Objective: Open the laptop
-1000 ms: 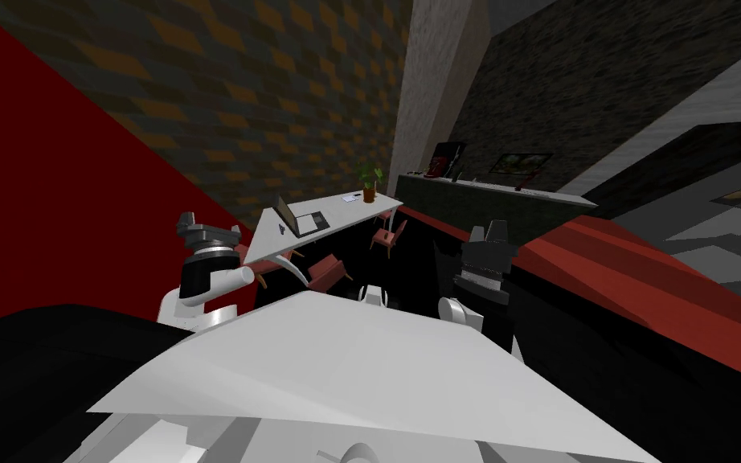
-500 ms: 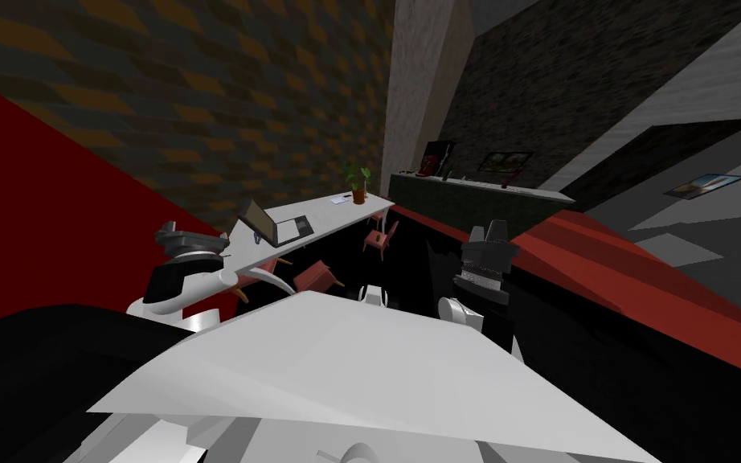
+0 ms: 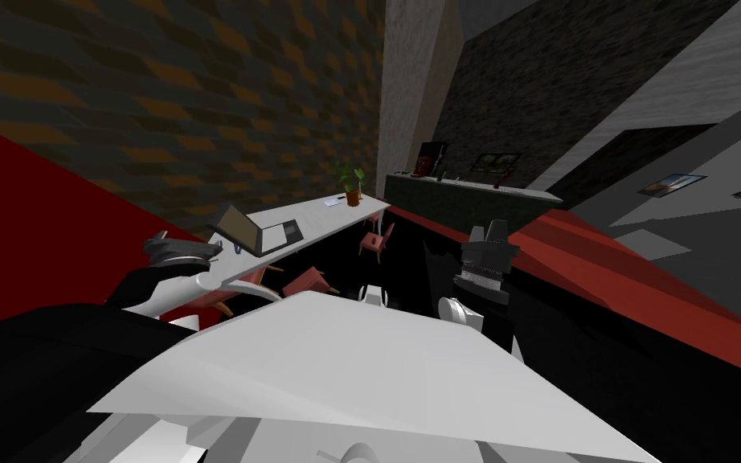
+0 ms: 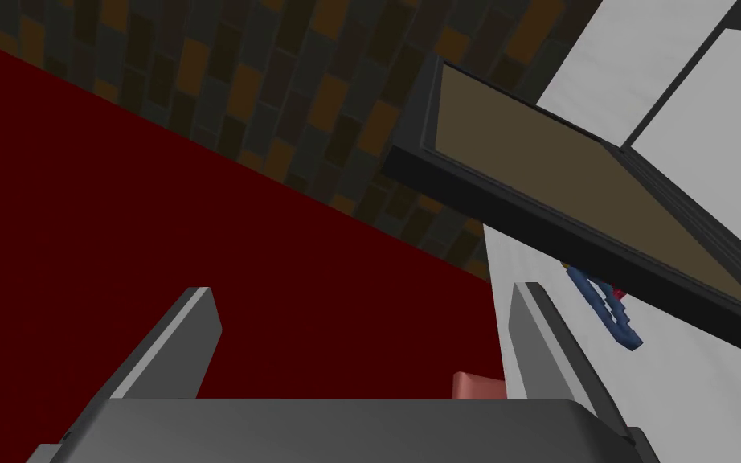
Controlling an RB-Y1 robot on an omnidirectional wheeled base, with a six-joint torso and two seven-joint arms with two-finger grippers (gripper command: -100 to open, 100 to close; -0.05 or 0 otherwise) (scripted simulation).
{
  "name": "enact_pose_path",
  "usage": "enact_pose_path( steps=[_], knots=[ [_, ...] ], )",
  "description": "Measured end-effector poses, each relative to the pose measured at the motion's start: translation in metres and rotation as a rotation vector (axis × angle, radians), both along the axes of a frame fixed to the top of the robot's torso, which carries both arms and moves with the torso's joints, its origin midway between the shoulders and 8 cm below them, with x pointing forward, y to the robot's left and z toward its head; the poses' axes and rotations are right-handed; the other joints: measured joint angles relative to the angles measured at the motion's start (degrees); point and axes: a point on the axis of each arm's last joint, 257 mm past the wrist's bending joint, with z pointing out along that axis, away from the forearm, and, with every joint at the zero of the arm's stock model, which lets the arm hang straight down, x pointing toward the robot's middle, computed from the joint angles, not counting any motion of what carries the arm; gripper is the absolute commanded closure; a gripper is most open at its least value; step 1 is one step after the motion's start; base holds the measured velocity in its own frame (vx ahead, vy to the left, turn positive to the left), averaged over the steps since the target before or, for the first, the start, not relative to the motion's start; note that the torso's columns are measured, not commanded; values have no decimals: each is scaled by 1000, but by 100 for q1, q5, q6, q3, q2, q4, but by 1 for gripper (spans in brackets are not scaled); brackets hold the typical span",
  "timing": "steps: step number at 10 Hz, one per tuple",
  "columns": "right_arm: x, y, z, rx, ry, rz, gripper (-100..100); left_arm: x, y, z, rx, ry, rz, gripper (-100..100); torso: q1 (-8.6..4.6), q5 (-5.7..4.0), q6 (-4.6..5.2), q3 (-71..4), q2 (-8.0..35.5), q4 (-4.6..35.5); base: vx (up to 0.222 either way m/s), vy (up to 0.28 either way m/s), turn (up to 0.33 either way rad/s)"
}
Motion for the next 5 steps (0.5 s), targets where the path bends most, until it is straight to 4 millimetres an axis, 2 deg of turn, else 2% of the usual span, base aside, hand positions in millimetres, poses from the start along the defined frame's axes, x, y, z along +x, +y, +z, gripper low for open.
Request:
enact_pose_path(
  steps=[5],
  knots=[
    [0, 0, 0, 0, 0, 0, 0, -14, 20, -8, -92, 18, 11, -100, -8, -1, 1, 3, 5, 1, 96, 30, -40]
  ],
)
